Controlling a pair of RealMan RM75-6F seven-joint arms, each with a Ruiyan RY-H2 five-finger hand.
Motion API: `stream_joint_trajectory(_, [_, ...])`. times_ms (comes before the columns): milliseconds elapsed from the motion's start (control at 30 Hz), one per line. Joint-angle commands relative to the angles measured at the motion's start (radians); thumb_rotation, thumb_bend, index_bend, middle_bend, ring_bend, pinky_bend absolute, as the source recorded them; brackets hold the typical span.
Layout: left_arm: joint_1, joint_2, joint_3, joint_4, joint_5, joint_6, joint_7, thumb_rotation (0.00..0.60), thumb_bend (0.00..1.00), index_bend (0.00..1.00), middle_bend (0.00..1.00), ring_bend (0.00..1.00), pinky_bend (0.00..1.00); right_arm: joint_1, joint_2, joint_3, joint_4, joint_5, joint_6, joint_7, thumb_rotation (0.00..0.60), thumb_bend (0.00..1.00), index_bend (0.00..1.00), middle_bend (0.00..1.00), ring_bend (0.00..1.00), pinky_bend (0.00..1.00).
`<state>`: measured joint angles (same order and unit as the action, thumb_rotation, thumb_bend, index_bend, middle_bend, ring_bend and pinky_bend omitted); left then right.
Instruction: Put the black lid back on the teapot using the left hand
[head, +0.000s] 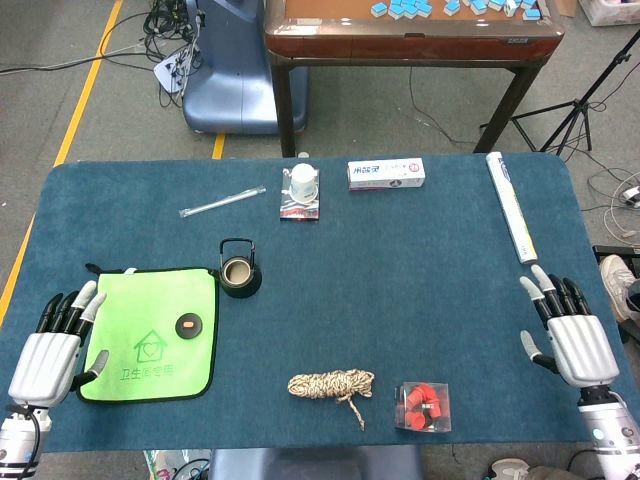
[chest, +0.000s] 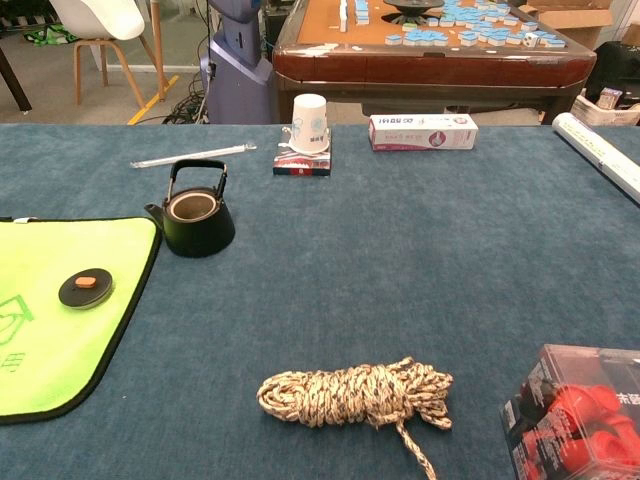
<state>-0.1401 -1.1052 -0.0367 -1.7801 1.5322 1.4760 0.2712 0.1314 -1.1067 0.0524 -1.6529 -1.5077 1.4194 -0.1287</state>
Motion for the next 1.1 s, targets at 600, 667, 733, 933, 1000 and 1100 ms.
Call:
stream_joint_trajectory(600, [-0.008,0.042,0.008,-0.035,-0.023,-0.047,-0.015,0.6,0.32,0.05,0.0,0.0,0.0,0.045,-0.01,0.012,0.002,0.023,-0.068,-0.012,0.6,0.41,0.0,0.0,0.0,0.0])
stream_joint_trajectory(667, [-0.016,0.05,0.004,-0.043,-0.026,-0.056,-0.004,0.6,0.32,0.05,0.0,0.0,0.0,0.05,-0.008,0.013,0.0,0.026,-0.075,-0.013,0.6,0.41,0.0,0.0,0.0,0.0])
stream_joint_trajectory(733, [-0.021,0.051,0.002,-0.053,-0.022,-0.058,0.011,0.6,0.32,0.05,0.0,0.0,0.0,0.055,-0.001,0.016,-0.007,0.027,-0.079,-0.011,0.6,0.41,0.0,0.0,0.0,0.0])
stream_joint_trajectory(933, [-0.036,0.034,0.007,-0.058,-0.037,-0.094,0.045,0.6,0.32,0.05,0.0,0.0,0.0,0.07,0.028,0.024,-0.039,0.026,-0.093,0.002,0.6,0.41,0.0,0.0,0.0,0.0])
stream_joint_trajectory(1000, [-0.047,0.02,0.01,-0.046,-0.044,-0.118,0.037,0.6,0.32,0.06,0.0,0.0,0.0,0.075,0.04,0.026,-0.054,0.027,-0.098,-0.005,0.6,0.41,0.0,0.0,0.0,0.0])
stream_joint_trajectory(1100, [-0.061,-0.013,0.013,-0.006,-0.048,-0.146,0.027,0.6,0.32,0.07,0.0,0.0,0.0,0.081,0.064,0.029,-0.092,0.022,-0.099,-0.03,0.6,0.41,0.0,0.0,0.0,0.0])
